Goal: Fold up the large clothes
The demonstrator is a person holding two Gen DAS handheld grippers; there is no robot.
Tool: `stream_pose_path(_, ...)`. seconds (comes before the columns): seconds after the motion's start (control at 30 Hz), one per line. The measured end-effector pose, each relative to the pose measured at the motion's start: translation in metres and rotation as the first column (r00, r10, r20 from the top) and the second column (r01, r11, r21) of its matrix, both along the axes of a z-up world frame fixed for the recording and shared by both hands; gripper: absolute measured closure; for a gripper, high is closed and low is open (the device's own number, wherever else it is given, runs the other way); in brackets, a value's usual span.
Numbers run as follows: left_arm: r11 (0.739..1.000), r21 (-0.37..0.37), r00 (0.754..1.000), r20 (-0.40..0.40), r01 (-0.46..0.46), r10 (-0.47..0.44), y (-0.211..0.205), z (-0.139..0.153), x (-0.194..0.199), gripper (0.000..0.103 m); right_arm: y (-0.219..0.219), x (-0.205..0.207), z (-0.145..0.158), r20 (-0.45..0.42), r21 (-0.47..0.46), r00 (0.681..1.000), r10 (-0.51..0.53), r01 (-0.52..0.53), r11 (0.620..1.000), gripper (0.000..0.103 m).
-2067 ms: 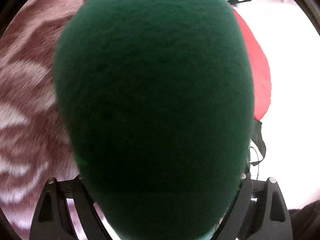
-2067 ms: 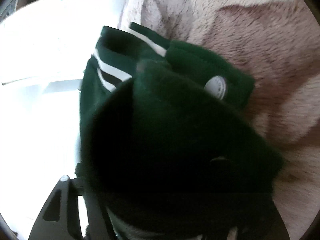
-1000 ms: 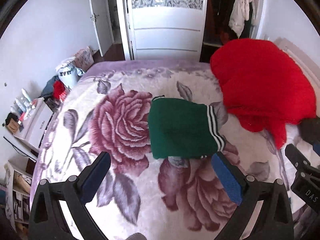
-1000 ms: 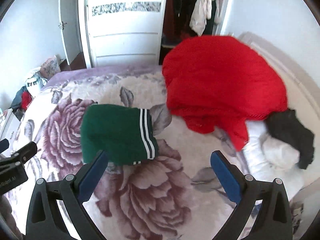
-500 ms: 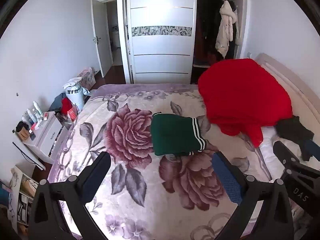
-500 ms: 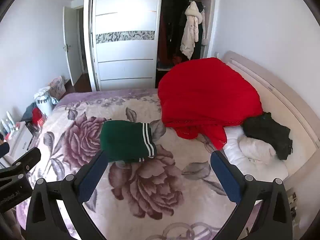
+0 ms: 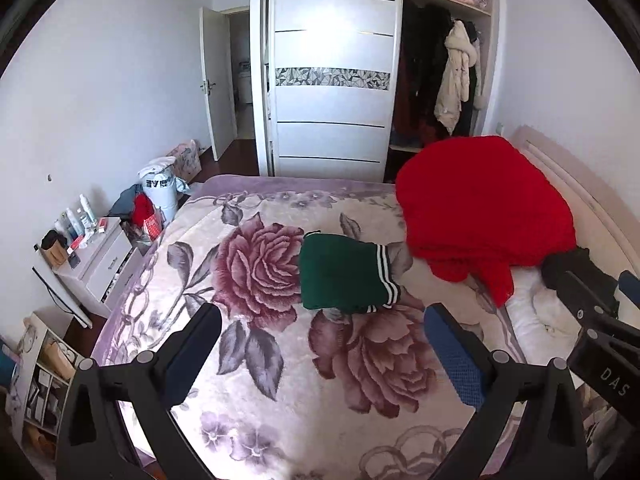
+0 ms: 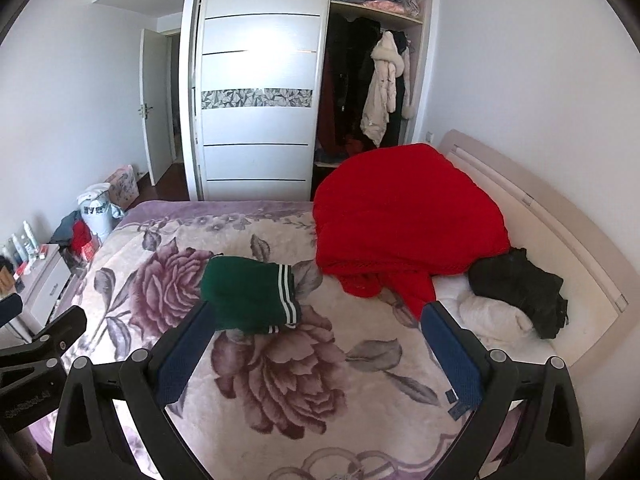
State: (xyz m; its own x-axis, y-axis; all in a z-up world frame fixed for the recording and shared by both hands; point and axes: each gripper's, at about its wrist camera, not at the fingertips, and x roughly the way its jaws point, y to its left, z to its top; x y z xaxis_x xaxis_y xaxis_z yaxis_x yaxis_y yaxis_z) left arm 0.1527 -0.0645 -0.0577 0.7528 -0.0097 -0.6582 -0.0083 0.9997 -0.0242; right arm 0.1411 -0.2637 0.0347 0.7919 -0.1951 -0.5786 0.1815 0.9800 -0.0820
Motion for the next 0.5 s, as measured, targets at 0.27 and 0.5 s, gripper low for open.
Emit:
stream_pose_path(0.27, 0.998, 0.045, 0.999, 0.026, -0.044, 0.043, -0.012, 0.002, -0.009, 0.0, -0.024, 0.004, -0.002, 0.009, 0.023, 0.999, 0.034, -0.034, 0.999, 0.0)
stream_pose_path(0.5, 0.997, 0.046, 0.998, 0.027, -0.06, 0.059, -0.013, 0.002, -0.011, 0.0, -0.035, 0.008, -0.003, 0.018, 0.028, 0.999, 0.049, -0.05, 0.998, 0.0)
